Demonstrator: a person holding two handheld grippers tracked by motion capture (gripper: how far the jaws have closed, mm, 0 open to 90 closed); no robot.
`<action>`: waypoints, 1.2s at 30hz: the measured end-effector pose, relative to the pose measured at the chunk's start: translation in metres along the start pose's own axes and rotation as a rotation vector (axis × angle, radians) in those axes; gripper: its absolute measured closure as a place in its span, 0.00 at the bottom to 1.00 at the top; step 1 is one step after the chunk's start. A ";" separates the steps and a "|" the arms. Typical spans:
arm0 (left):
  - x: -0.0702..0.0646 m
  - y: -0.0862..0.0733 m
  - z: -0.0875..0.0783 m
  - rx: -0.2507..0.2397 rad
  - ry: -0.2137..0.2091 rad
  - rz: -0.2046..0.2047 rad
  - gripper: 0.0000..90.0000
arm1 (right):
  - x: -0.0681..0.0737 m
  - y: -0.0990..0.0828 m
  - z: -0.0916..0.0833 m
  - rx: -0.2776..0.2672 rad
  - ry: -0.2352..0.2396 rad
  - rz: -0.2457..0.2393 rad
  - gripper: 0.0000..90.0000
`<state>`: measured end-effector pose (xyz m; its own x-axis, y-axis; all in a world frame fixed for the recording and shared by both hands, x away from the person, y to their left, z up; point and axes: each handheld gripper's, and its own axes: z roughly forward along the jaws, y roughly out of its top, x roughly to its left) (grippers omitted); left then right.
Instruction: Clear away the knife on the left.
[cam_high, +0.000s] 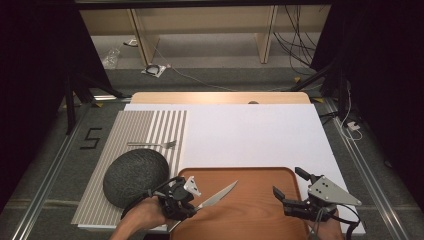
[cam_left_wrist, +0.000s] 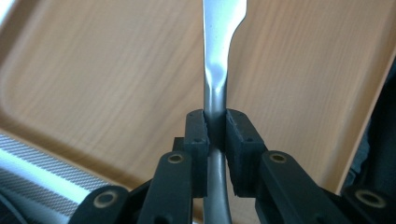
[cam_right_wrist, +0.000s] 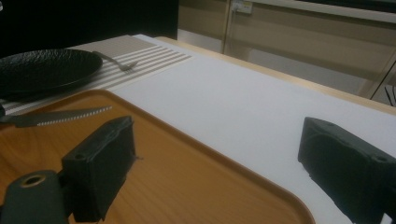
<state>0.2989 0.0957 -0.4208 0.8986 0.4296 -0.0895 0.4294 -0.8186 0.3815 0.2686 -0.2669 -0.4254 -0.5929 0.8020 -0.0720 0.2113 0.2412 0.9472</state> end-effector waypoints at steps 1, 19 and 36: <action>0.000 0.000 0.000 0.000 0.000 0.000 0.88 | 0.000 0.000 0.000 0.000 0.000 0.000 0.13; -0.015 0.010 0.024 0.067 -0.046 0.031 0.88 | 0.000 -0.001 0.001 0.010 0.004 0.006 0.13; -0.021 0.009 0.037 0.120 -0.077 0.044 0.90 | 0.001 -0.001 0.001 0.009 0.008 0.003 0.13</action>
<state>0.2870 0.0655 -0.4491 0.9192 0.3653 -0.1468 0.3927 -0.8777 0.2747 0.2685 -0.2662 -0.4269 -0.5985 0.7983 -0.0670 0.2200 0.2443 0.9444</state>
